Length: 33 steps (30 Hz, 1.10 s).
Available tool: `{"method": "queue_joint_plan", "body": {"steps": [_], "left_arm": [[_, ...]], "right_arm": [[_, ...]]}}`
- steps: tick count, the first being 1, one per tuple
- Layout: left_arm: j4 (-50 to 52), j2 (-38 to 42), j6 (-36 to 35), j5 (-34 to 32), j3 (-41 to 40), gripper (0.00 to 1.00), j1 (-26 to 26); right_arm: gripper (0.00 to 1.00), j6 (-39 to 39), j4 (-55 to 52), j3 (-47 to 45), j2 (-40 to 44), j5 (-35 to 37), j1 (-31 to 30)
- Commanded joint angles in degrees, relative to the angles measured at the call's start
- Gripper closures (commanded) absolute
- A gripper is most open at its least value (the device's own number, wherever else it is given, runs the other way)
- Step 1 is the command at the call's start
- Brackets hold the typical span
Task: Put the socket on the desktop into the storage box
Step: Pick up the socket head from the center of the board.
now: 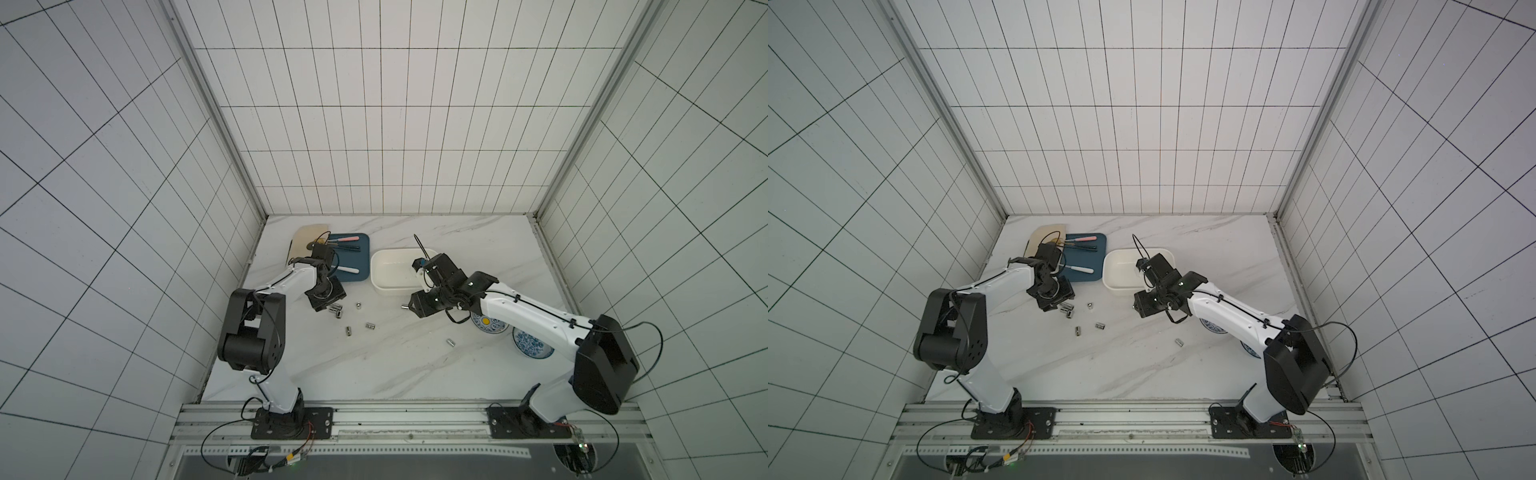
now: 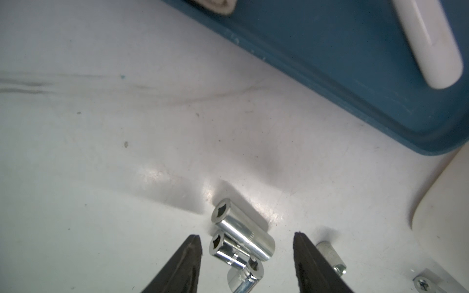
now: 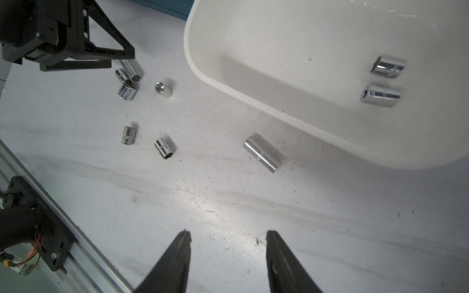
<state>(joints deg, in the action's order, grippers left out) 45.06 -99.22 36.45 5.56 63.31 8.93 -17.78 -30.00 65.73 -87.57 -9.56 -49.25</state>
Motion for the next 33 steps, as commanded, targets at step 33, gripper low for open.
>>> {"method": "queue_joint_plan", "body": {"steps": [33], "left_arm": [[-2.45,-7.67,0.29,0.59,3.72,0.64,0.04]], "right_arm": [[0.49,-1.43,-0.32,-3.14,2.08,3.93,-0.4]]}}
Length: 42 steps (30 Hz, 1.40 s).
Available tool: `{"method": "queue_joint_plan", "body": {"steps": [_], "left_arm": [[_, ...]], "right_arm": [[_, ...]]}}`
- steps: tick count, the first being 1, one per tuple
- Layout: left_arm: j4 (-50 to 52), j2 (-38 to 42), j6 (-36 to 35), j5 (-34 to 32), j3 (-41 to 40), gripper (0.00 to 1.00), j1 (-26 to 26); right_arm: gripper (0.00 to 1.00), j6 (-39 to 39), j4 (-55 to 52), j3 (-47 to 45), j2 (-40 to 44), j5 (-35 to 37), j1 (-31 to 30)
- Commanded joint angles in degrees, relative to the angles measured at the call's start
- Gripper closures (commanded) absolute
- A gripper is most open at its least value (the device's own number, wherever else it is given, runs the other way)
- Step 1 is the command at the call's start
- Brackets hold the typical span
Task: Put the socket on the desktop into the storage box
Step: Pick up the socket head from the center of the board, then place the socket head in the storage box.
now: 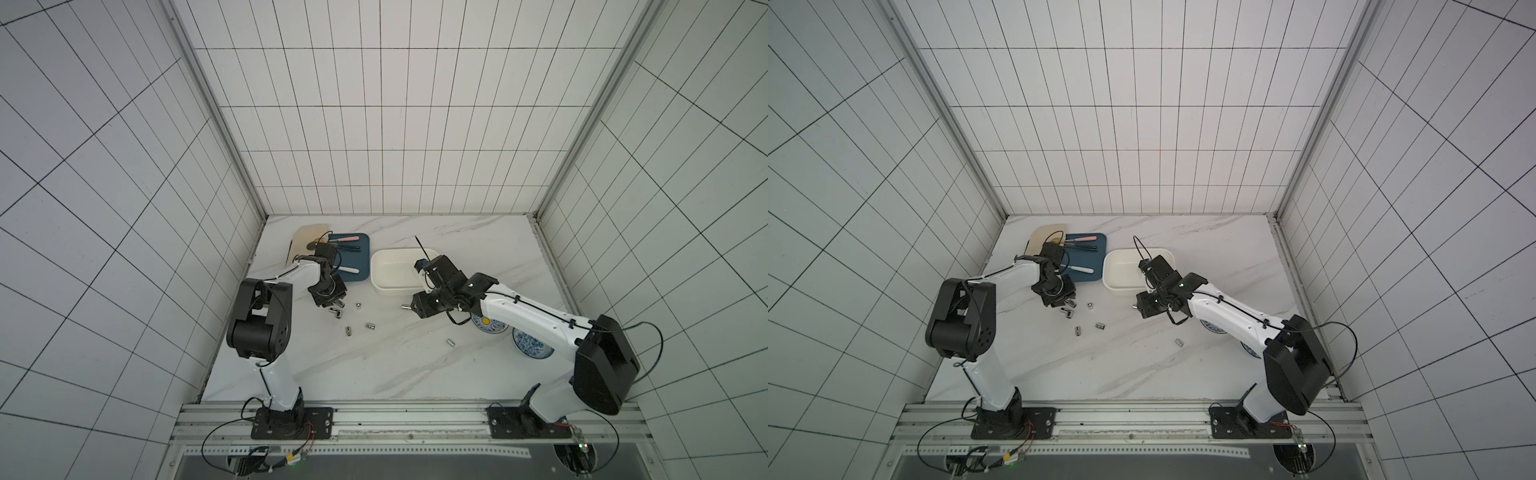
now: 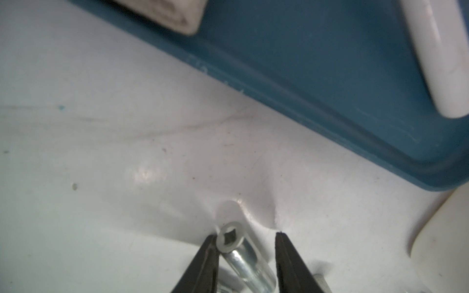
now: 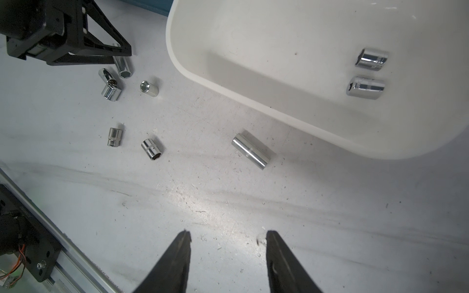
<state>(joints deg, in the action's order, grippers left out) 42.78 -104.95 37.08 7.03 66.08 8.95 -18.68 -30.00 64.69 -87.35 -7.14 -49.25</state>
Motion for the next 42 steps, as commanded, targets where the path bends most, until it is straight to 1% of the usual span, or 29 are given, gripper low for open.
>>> {"method": "queue_joint_plan", "body": {"steps": [1,4,6,9,12,16,21,22,26,32,37,42], "left_arm": [[-0.14,-2.14,-0.4,-1.09,0.91,0.64,0.01],[-0.16,-2.46,-0.26,-1.39,0.9,0.65,0.05],[-0.16,-2.65,-0.17,-1.34,1.04,0.68,0.08],[-0.16,-2.63,-0.09,-1.21,1.27,0.7,0.05],[-0.07,-2.81,-0.08,-0.95,1.83,0.74,0.11],[0.1,-2.94,0.01,-0.88,2.46,0.75,0.2],[0.19,-2.74,-0.06,-0.56,3.08,0.86,0.11],[0.27,-2.68,-0.09,-0.48,3.09,0.87,0.12],[0.56,-2.0,-0.14,-0.35,3.35,0.87,0.14],[1.59,1.06,-0.26,0.19,3.87,0.88,0.18],[2.66,3.5,-0.36,0.68,5.12,0.88,0.23],[3.67,5.77,-0.26,1.45,6.41,0.88,0.37]], "right_arm": [[0.49,-0.57,-0.35,-2.14,2.08,1.6,-0.38],[0.49,-0.65,-0.3,-2.41,2.35,1.77,-0.36],[0.49,-0.7,-0.32,-2.54,2.53,1.86,-0.34],[0.49,-0.83,-0.31,-2.56,2.56,1.86,-0.36],[0.49,-1.09,-0.32,-2.76,2.8,2.1,-0.4],[0.49,-1.36,-0.32,-3.04,2.96,2.21,-0.36],[0.49,-1.54,-0.33,-3.07,3.33,2.46,-0.4],[0.49,-1.54,-0.35,-3.13,3.32,2.41,-0.34],[0.49,-1.71,-0.32,-2.93,3.5,2.43,-0.39],[0.49,-1.89,-0.25,-2.73,3.76,2.41,-0.4],[0.49,-0.81,-0.75,-1.25,2.34,0.26,-0.48],[0.48,0.43,-0.83,-0.27,3.3,-0.59,-0.54]]}}
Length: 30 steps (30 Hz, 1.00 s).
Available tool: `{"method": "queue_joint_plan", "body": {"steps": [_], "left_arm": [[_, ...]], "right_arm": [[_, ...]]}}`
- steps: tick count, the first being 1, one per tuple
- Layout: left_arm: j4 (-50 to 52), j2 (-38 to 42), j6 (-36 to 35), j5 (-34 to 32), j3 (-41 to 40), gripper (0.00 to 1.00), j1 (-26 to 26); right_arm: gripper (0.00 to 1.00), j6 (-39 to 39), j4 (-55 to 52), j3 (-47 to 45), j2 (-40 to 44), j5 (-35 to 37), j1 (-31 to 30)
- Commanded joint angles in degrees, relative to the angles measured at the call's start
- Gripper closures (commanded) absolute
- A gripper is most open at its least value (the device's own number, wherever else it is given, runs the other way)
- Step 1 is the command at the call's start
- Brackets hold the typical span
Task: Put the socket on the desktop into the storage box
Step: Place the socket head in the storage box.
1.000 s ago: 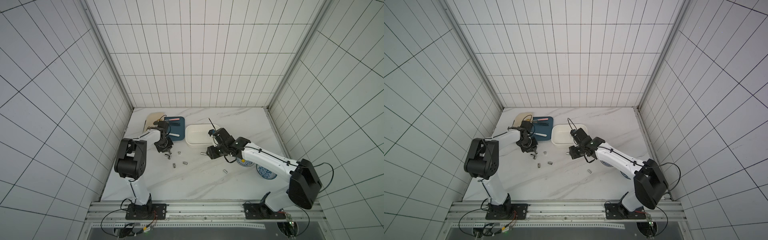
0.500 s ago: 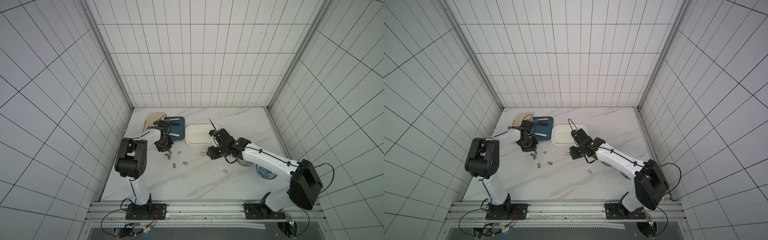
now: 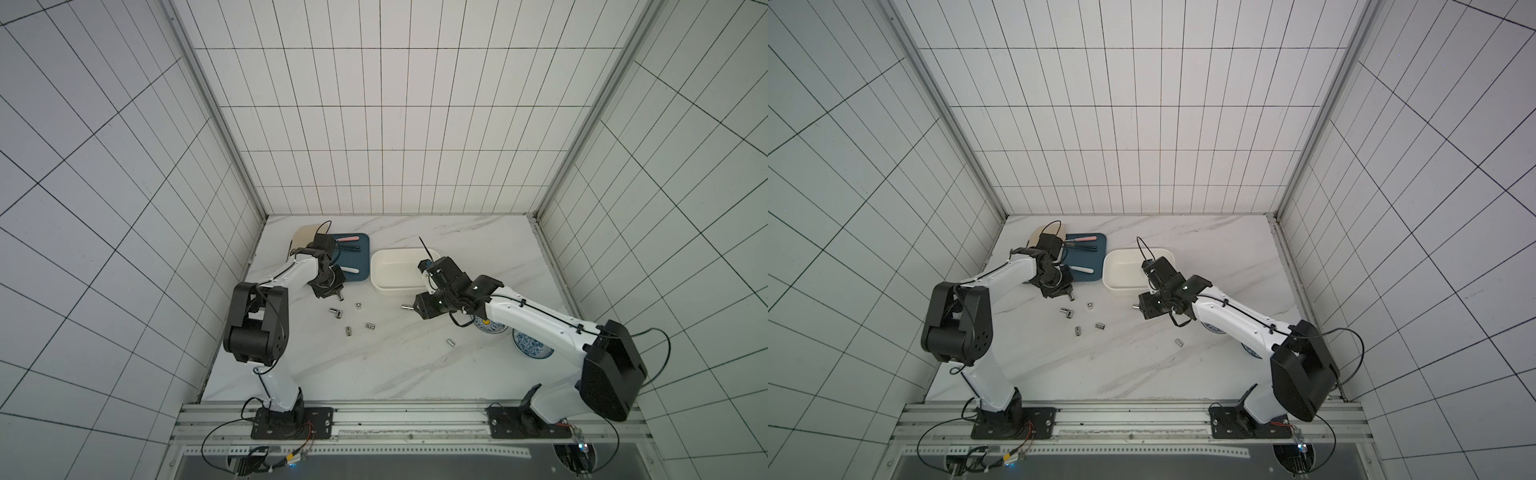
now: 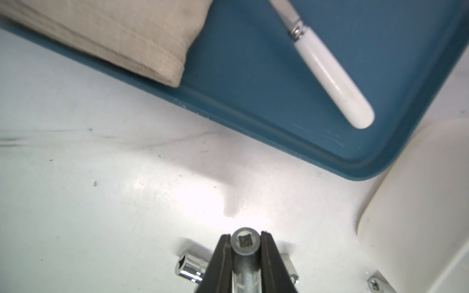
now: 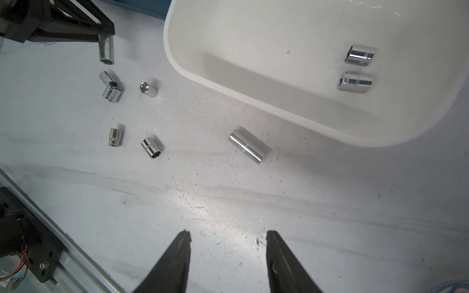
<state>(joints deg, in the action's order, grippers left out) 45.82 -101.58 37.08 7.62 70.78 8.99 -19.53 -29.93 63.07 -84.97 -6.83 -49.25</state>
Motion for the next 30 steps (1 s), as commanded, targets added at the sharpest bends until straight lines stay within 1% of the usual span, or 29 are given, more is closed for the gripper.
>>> {"method": "queue_joint_plan", "body": {"steps": [1,7,11,18,22,30], "left_arm": [[0.92,2.9,-0.21,1.03,2.1,0.88,0.49],[2.11,4.43,0.36,1.8,5.75,0.88,2.91],[2.16,3.74,1.01,2.81,9.07,0.88,5.02],[2.23,-1.3,2.2,4.49,16.62,0.88,9.36],[2.21,-4.67,2.42,4.24,21.11,0.88,11.65],[2.98,-12.77,1.96,4.42,28.9,0.88,14.55]], "right_arm": [[0.48,1.54,-0.85,1.55,1.24,-1.27,-0.58],[0.48,2.38,-0.79,2.49,2.48,-2.37,-0.58],[0.48,2.8,0.4,1.74,2.99,-4.81,-0.5],[0.48,2.14,0.43,0.86,5.4,-2.78,0.07],[0.48,1.78,-0.07,0.32,6.38,-3.13,1.45],[0.48,1.09,-0.96,-0.86,7.9,-2.46,3.24]]}}
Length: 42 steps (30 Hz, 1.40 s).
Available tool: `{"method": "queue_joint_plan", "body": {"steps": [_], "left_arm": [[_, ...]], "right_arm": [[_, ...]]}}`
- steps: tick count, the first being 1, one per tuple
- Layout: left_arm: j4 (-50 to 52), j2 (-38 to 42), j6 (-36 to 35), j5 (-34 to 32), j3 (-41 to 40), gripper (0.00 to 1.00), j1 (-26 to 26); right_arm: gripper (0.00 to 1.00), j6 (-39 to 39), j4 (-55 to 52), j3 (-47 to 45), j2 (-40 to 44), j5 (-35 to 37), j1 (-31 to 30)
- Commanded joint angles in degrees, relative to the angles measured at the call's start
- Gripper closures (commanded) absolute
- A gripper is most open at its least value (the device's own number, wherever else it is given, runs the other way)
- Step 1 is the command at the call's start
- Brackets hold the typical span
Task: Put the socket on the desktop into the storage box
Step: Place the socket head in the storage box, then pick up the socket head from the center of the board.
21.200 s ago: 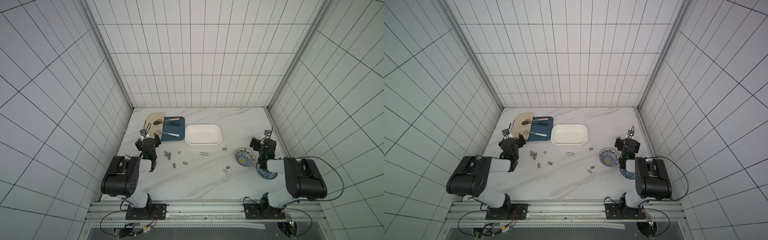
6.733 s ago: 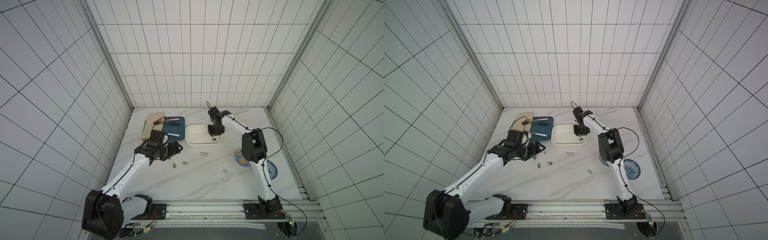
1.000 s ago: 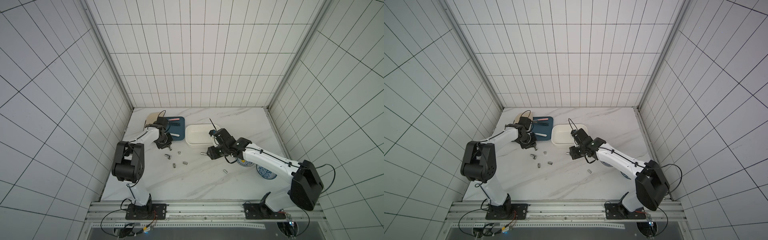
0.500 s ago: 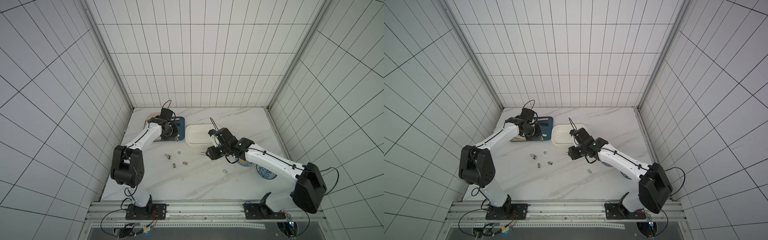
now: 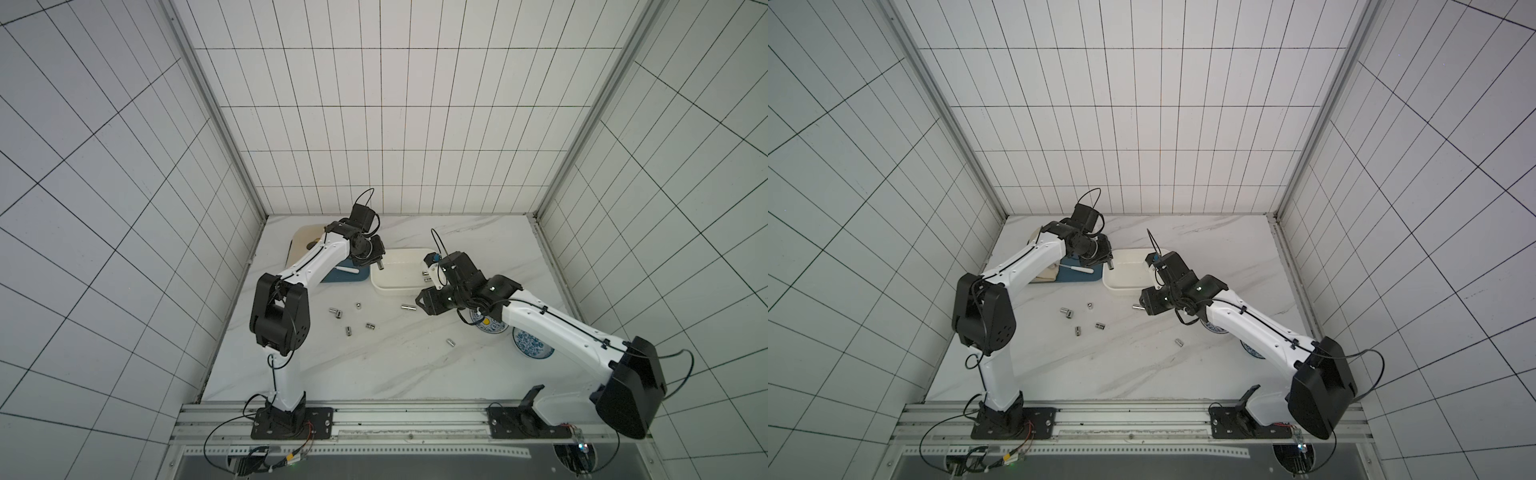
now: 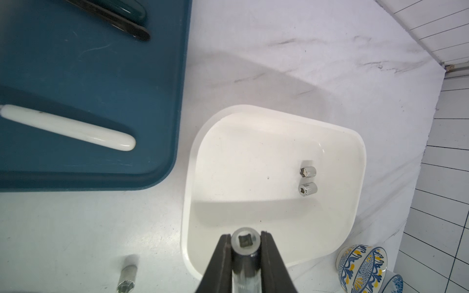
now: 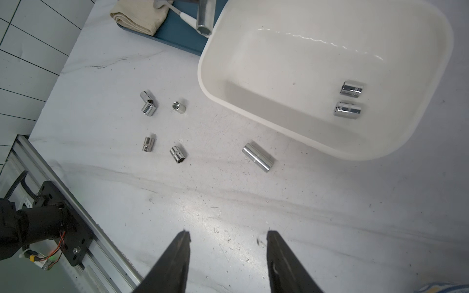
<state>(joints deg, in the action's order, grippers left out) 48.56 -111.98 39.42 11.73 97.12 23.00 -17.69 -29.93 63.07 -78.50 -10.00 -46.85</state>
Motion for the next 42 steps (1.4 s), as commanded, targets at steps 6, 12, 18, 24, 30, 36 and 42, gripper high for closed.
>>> {"method": "queue_joint_plan", "body": {"steps": [6,12,18,24,30,36,42], "left_arm": [[1.84,-8.03,-1.63,-0.19,7.32,0.88,2.02],[1.71,-11.45,-2.15,-1.08,8.51,0.88,2.2],[0.77,-13.69,-2.15,-1.17,8.7,0.87,2.31],[0.58,-15.45,-2.52,-1.88,9.0,0.86,2.4],[0.49,-16.39,-2.59,-2.36,8.89,0.83,2.58],[0.47,-16.51,-2.77,-2.5,8.65,0.79,2.75],[0.48,-16.45,-3.18,-2.71,8.48,0.74,2.75]], "right_arm": [[0.48,-1.36,-0.81,-2.08,2.05,0.6,1.28],[0.48,-1.38,-0.85,-2.99,2.79,0.79,1.67],[0.48,-1.86,-1.21,-3.55,2.19,1.12,1.84],[0.48,-2.17,-1.01,-4.22,2.42,1.39,1.86],[0.48,-2.35,-1.03,-4.23,2.17,1.04,1.84],[0.47,-2.87,-1.02,-4.53,2.11,1.56,1.84],[0.46,-3.88,-1.89,-4.54,2.06,3.77,1.83]]}}
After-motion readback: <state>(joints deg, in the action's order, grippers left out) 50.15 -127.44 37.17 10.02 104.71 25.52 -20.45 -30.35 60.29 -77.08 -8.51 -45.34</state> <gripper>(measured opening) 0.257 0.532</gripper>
